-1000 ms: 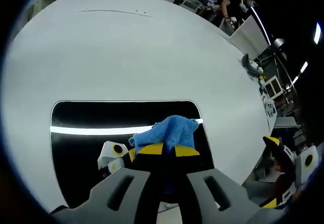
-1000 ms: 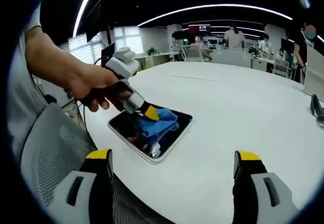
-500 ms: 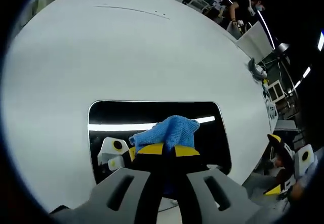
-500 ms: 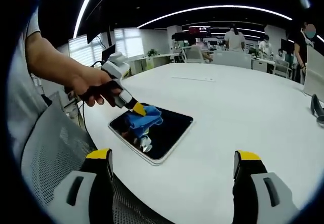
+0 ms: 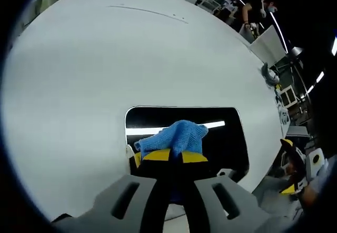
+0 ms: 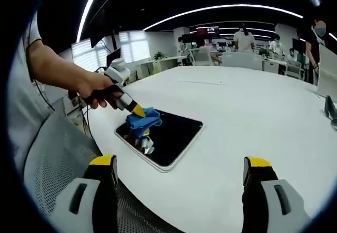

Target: Wipe the mirror surface with the cleaning cloth until all visible marks leave the cleaned area.

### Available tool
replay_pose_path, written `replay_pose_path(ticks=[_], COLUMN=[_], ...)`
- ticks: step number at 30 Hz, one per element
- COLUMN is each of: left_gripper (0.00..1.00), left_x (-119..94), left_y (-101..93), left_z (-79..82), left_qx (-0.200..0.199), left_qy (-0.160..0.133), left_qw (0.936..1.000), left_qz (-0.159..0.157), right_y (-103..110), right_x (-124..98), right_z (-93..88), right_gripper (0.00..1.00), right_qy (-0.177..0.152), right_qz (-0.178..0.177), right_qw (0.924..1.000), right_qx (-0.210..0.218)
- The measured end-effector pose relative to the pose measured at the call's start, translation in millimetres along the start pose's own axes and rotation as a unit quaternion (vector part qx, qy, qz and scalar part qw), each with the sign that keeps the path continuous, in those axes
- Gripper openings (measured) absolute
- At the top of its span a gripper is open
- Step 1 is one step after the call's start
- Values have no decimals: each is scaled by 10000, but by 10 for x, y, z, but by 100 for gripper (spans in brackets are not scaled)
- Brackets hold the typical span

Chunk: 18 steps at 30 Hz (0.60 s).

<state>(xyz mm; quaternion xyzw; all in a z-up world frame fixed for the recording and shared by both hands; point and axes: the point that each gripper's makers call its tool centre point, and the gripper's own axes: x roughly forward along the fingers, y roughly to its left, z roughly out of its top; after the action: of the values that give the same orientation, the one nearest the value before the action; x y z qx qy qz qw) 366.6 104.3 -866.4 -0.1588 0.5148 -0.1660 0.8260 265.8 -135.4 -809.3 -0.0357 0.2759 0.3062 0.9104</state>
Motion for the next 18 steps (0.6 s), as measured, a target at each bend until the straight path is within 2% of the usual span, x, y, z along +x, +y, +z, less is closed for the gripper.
replay_pose_path(ticks=[1,3,8,12,14,18], left_gripper=[2,2,2,2,2,2], left_x=[-10,-28,-77,-94,-102,-112], left_y=[32,74,162,191,214,243], left_z=[7,16,23,35,41,40], left_qx=[-9,-31,-78,-91,-94,-102], left_qy=[7,15,0,29,43,37], left_qw=[10000,10000,10000,10000,9999,9999], left_qz=[5,38,17,4,15,9], right_y=[9,9,-8,-12,-3,19], right_x=[-4,-7,-3,-10,-33,-26], right_z=[45,37,3,13,59,53], right_gripper=[99,99,99,99,99,99], right_qy=[-157,-110,-20,-38,-169,-137], right_qz=[66,49,2,-25,18,28], right_qw=[9998,9999,10000,9999,9994,9997], right_qx=[134,12,71,134,291,208])
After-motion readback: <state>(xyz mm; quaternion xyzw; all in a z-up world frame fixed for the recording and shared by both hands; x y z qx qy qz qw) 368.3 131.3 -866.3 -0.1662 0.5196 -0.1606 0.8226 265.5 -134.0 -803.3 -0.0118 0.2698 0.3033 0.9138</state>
